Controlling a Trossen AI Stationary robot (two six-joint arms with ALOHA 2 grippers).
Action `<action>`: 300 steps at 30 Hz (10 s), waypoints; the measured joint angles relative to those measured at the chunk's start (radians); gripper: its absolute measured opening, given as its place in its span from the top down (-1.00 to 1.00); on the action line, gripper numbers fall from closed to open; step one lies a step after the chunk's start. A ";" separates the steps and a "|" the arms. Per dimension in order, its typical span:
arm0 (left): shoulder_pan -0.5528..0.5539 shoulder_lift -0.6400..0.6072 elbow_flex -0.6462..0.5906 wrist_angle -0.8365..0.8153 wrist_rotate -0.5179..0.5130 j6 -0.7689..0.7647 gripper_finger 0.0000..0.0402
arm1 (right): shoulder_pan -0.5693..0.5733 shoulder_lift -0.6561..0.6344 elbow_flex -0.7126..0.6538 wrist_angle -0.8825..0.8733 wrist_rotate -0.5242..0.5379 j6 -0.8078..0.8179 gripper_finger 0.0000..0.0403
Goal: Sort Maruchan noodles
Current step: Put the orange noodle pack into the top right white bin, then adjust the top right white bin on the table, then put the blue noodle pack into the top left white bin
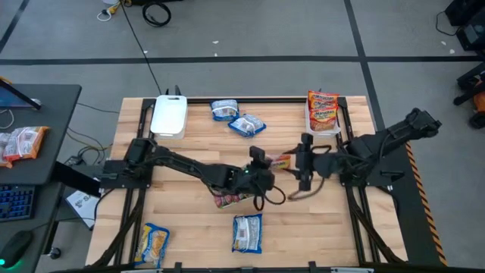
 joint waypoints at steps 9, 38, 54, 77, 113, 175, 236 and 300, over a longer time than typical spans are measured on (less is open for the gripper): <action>-0.002 0.010 0.001 0.150 -0.143 0.267 0.96 | -0.229 0.000 0.000 0.007 -0.154 0.134 -0.29; -0.029 0.010 -0.001 0.265 -0.154 0.379 0.96 | -0.390 0.107 -0.045 0.032 -0.471 0.111 -0.07; -0.037 -0.214 0.002 -0.248 0.057 -0.316 0.21 | -0.425 -0.011 -0.050 -0.167 -0.232 0.021 0.32; -0.062 -0.361 -0.340 -0.233 0.244 -0.647 -0.13 | -1.042 -0.089 -0.317 -0.241 -0.232 -0.357 0.34; -0.135 -0.726 -0.888 0.309 0.307 -0.644 -0.13 | -0.969 -0.092 -0.657 0.427 -0.236 0.232 0.34; 0.082 -0.895 -0.886 -0.155 0.472 -0.844 -0.13 | -0.699 0.339 -0.016 -0.663 -0.170 0.301 -0.21; 0.159 -0.905 -0.898 -0.405 0.524 -0.729 -0.13 | -0.597 0.604 -0.007 0.448 -0.182 -0.675 -0.15; 0.230 -0.707 -1.221 1.586 0.652 -0.243 -0.48 | -0.397 0.420 0.258 1.178 -0.493 -0.075 0.95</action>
